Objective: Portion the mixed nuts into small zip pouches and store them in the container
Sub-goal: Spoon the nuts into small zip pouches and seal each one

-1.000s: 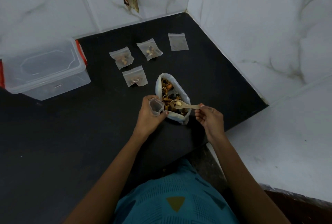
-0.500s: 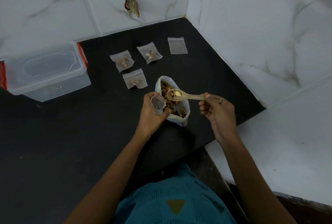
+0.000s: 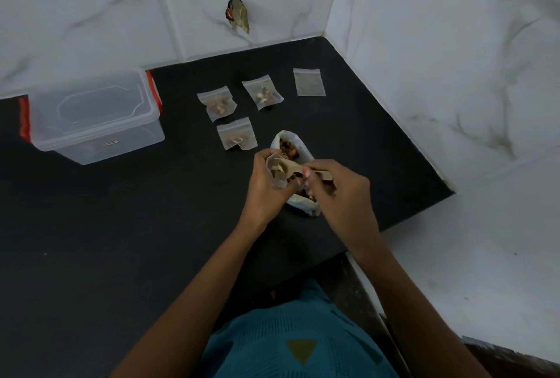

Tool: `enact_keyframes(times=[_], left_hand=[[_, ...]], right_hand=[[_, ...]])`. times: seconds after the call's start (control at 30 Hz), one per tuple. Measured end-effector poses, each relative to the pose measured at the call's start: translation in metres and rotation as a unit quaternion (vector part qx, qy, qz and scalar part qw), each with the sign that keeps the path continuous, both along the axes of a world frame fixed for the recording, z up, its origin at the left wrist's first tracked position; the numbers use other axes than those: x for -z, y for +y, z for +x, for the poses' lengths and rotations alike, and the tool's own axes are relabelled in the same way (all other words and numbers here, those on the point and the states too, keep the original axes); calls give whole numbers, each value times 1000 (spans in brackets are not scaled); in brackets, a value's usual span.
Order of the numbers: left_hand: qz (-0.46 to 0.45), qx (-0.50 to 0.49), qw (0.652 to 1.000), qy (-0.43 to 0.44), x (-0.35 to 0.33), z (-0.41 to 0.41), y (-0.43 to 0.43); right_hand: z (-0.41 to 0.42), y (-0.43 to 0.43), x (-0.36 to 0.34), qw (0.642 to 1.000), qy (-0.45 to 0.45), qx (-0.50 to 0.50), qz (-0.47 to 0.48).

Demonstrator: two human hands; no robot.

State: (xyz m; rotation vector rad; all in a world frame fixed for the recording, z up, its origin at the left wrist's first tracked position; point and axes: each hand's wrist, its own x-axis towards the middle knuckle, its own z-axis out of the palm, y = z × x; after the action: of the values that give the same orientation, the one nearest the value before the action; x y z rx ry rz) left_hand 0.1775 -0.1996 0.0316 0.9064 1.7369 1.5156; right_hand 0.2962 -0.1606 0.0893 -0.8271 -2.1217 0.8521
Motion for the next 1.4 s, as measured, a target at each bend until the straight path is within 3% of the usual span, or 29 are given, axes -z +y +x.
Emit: enact_keyframes(times=[0.17, 0.33, 0.57, 0.73, 0.87, 1.0, 1.1, 1.2, 1.4], left_hand=[[-4, 3, 1000, -8, -5, 1, -2], [2, -4, 1000, 7, -4, -1, -2], [4, 3, 1000, 19, 1, -3, -3], [-17, 4, 1000, 17, 0, -7, -6], [-16, -10, 999, 28, 3, -8, -9], [-18, -11, 999, 28, 3, -8, -9], [-21, -9, 999, 23, 1, -7, -9], [-23, -6, 999, 22, 1, -6, -9], [-21, 4, 1000, 12, 2, -2, -7]], right_hand=[[0, 0, 2, 997, -13, -30, 69], [4, 3, 2, 997, 20, -28, 63], [11, 6, -6, 986, 105, 47, -122], [18, 23, -1, 908, 183, 172, -334], [19, 32, 27, 888, 122, 209, -392], [14, 27, 57, 921, 6, 209, -327], [11, 24, 69, 950, -108, 206, -207], [13, 24, 75, 951, -233, 179, -96], [16, 29, 76, 953, -245, 172, -57]])
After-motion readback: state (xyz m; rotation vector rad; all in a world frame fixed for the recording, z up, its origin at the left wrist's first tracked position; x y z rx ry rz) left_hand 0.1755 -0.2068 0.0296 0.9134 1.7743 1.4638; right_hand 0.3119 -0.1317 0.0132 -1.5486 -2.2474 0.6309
